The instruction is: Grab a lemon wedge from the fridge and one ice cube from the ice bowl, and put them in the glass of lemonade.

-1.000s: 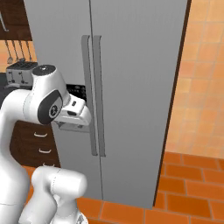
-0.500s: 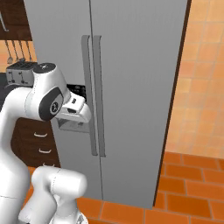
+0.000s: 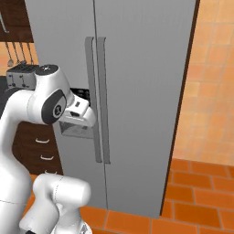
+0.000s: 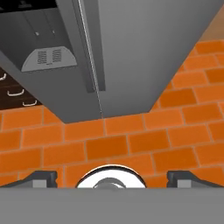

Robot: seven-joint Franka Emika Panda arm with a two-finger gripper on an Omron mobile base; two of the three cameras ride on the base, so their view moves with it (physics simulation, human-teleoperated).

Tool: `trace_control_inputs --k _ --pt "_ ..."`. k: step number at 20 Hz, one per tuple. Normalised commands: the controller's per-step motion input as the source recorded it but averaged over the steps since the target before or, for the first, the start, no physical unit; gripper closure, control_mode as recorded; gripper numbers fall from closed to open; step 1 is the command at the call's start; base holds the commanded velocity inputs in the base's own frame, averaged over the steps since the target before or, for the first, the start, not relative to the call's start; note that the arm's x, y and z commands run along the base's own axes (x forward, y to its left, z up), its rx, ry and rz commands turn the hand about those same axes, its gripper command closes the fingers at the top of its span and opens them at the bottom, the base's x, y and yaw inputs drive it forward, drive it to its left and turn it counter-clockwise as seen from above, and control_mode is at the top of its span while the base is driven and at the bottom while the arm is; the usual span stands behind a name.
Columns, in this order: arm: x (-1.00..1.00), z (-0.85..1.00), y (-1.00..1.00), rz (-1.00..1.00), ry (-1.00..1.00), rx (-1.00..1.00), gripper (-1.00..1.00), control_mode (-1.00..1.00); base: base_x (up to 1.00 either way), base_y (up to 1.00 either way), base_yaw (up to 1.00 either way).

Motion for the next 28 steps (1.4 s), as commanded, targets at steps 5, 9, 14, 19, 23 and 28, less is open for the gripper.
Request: trace_control_inputs --k 5,9,14,19,23,28 --pt "0.37 0.00 0.00 0.00 -0.30 0.00 -1.00 -1.00 0.00 0.00 0.00" --pt "0.75 -0.01 0.00 0.00 -0.26 0.01 -1.00 -1.00 0.00 0.00 0.00" --pt "0.89 -0.07 -0.15 0.01 -0.07 0.01 -1.00 -1.00 0.00 0.00 0.00" --pt "0.90 -0.16 -0.04 0.00 -0.03 0.00 -1.00 -1.00 0.00 0.00 0.00" --pt "0.99 -0.04 0.00 0.00 -0.01 0.02 -1.00 -1.00 0.00 0.00 0.00" --pt "0.71 0.07 0.00 0.02 -0.14 0.00 -1.00 -1.00 0.00 0.00 0.00"
